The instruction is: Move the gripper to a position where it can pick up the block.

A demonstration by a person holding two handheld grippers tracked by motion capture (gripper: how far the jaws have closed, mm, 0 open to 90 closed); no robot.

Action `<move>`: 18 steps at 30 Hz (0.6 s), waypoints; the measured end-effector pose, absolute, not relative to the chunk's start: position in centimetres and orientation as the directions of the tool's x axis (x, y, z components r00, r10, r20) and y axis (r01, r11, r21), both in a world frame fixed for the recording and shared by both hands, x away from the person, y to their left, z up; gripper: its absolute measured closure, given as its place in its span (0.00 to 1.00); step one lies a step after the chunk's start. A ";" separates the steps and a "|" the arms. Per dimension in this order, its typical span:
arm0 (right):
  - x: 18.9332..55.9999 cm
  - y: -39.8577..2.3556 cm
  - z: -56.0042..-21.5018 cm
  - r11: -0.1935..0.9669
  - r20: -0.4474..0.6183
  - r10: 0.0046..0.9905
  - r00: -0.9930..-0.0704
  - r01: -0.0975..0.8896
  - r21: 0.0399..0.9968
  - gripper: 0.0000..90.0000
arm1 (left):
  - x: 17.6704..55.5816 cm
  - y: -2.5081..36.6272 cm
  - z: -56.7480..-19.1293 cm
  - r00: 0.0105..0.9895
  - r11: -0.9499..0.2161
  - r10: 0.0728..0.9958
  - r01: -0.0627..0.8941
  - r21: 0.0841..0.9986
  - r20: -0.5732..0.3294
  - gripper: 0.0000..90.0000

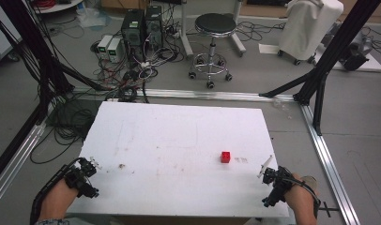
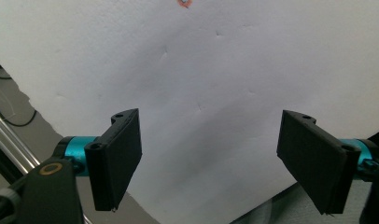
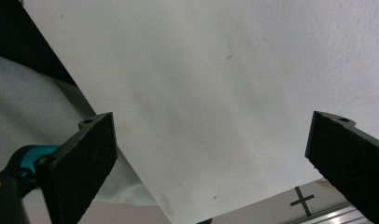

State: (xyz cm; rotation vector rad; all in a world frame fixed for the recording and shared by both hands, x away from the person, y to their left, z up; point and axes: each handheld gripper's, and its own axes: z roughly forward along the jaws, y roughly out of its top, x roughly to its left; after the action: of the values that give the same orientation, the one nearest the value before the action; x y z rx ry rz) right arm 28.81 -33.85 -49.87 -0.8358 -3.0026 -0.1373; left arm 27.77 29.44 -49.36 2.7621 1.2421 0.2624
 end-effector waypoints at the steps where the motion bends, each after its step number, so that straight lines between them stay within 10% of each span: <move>1: 28.8 -33.8 -49.9 0.853 0.045 0.515 -0.856 0.517 0.079 0.02 | 27.8 29.4 -49.4 0.652 -0.661 0.750 0.732 0.164 0.110 0.25; 18: 28.7 -34.0 -49.5 0.852 0.042 0.514 -0.857 0.515 0.091 0.02 | 27.7 29.4 -49.3 0.652 -0.662 0.749 0.731 0.164 0.118 0.25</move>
State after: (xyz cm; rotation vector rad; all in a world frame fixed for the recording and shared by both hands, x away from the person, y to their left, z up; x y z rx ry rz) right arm 28.70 -34.00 -49.53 -0.8357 -3.0074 -0.1552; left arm 27.68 29.36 -49.32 2.7621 1.2414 0.2675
